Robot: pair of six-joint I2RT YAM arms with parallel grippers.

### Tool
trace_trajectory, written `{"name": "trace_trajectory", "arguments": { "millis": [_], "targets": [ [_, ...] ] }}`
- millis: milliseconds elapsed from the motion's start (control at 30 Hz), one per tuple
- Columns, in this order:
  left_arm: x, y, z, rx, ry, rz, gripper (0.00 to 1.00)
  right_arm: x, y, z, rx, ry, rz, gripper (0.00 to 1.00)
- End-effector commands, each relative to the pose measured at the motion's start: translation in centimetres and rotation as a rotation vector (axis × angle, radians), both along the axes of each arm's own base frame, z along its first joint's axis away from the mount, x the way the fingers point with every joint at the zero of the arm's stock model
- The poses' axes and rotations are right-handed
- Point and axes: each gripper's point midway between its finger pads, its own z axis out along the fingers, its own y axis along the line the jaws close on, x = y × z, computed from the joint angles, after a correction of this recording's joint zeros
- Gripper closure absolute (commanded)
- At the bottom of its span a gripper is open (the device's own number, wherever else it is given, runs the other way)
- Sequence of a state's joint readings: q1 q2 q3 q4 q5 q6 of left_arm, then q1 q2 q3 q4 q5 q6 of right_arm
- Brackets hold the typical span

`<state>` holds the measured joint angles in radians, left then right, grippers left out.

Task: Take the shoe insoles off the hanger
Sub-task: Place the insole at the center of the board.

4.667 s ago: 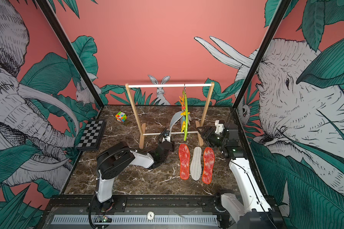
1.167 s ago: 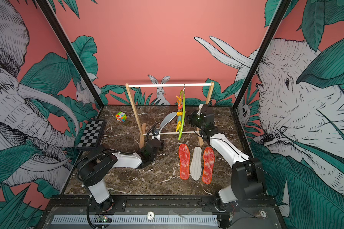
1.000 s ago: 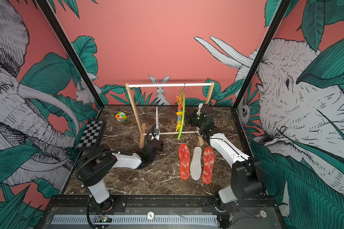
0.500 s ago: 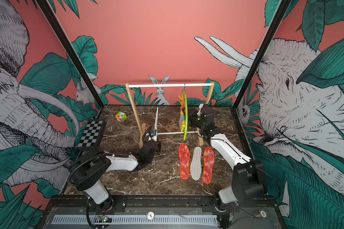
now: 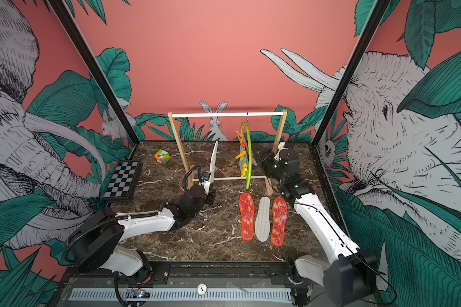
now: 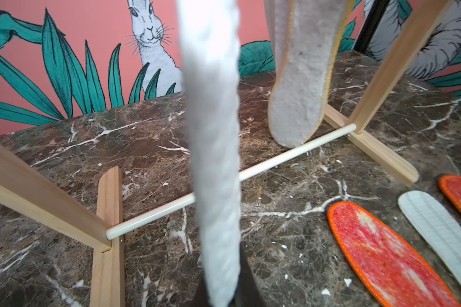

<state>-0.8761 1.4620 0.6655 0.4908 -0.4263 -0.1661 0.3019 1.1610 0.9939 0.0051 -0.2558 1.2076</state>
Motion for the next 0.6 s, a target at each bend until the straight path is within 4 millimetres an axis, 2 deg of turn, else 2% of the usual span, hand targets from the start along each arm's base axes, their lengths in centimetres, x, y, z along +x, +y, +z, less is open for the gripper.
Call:
{"name": "trace_trajectory", "arguments": {
  "millis": [0,200,333,433,567],
  "targets": [
    [-1.0,0.0,1.1,0.023,0.004,-0.067,1.0,-1.1,-1.6,-0.5,-0.035,0.005,-0.049,0.28],
    [-2.3,0.6,3.6,0.023,-0.018,-0.118,1.0,-4.3,-2.8,2.8,-0.087,-0.097,-0.043,0.35],
    [-2.5,1.4,5.1,0.049,-0.039,-0.109,1.0,-6.4,-2.4,6.7,-0.112,-0.208,0.002,0.4],
    [-2.3,2.2,5.9,0.085,-0.054,-0.084,1.0,-7.9,-0.6,9.4,-0.154,-0.28,0.084,0.43],
    [-1.9,3.2,7.2,0.128,-0.088,-0.04,1.0,-9.8,3.5,12.2,-0.214,-0.37,0.239,0.43]
  ]
}}
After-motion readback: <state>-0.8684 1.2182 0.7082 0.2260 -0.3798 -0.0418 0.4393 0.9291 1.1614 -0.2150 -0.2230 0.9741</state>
